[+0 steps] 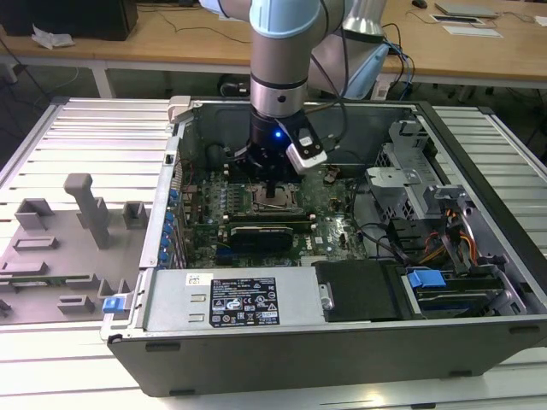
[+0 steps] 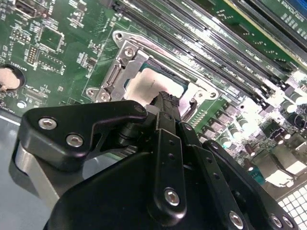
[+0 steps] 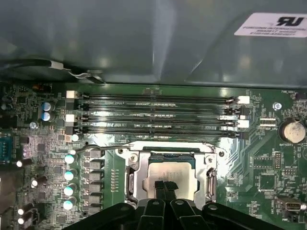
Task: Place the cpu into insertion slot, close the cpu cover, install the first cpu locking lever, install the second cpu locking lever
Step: 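Close the cpu cover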
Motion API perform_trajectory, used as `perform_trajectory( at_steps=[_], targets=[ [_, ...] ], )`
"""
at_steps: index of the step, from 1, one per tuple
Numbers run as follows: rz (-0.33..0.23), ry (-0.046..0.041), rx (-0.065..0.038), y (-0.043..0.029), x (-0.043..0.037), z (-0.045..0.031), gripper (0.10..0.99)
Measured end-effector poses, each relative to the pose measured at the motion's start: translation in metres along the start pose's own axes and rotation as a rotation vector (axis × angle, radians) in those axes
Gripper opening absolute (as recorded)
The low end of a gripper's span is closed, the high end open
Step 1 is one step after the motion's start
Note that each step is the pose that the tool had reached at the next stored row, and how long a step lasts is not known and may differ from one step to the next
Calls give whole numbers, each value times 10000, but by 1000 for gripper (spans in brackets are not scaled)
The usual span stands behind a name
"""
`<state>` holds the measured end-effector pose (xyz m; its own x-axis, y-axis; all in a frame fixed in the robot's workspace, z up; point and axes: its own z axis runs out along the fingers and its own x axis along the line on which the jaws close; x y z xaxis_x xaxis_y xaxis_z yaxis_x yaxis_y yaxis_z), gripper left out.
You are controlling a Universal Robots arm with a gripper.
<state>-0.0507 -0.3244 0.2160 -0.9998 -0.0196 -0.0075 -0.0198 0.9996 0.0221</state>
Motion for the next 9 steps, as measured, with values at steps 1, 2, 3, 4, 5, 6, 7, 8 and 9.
perform_trajectory(
  at_steps=[1, 2, 3, 4, 5, 6, 7, 8, 9],
  targets=[
    [29, -1, -1, 0, 11, 1, 106],
    [59, -2, -1, 1, 23, 3, 106],
    [86, -2, 0, 1, 38, 4, 106],
    [100, -3, 1, 1, 52, 6, 106],
    [108, -3, 0, 2, 78, 10, 106],
    [112, -3, 0, 4, 102, 15, 106],
    [113, -3, 1, 4, 112, 18, 106],
    [113, -2, 1, 4, 123, 21, 106],
    [114, -2, 2, 5, 137, 26, 106]
  ],
)
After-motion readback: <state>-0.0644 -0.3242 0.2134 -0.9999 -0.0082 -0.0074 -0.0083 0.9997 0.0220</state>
